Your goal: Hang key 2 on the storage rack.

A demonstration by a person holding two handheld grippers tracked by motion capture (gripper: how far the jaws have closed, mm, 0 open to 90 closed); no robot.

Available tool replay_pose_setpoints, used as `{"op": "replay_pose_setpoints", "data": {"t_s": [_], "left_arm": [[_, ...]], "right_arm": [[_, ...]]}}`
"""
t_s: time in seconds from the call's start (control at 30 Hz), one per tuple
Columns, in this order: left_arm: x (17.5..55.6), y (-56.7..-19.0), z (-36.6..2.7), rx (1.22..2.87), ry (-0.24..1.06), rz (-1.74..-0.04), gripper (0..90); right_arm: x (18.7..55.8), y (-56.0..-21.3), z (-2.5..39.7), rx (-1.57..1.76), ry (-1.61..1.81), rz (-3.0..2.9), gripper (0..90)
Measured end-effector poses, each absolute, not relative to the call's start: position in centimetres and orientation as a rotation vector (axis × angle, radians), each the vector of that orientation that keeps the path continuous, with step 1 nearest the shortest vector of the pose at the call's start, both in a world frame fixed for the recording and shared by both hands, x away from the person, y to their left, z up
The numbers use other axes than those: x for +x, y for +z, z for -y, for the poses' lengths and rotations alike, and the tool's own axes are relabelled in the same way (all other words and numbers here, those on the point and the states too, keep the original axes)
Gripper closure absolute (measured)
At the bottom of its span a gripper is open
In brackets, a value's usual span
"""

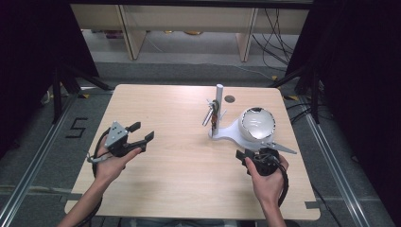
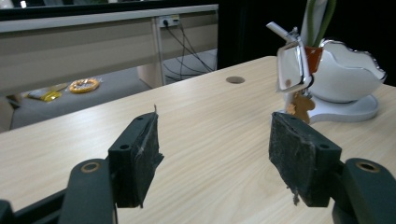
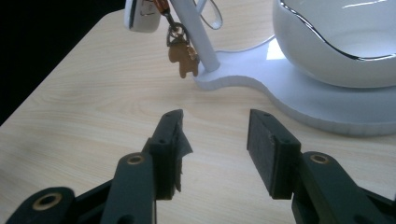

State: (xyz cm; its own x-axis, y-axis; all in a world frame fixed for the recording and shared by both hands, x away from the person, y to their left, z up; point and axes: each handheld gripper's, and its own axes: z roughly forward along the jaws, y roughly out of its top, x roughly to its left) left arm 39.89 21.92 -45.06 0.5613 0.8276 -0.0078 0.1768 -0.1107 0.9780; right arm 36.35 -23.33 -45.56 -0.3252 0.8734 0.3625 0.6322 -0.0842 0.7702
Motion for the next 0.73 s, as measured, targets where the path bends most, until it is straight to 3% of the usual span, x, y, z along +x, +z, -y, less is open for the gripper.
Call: {"op": "replay_pose_setpoints", "data": {"t_s": [0.37,0.73], "left_arm": [[37.6,-50.9,-25.4,1.605,0.711,-1.042,32.4],[37.0,-52.3,-24.7,1.610,0.755,-1.003,32.3]], "right_arm": [[35.7,-47.4,24.8,1.673,1.289,-1.934,53.3],[35.4,-49.2,25.0,1.653,1.278,-1.899,51.8]]}}
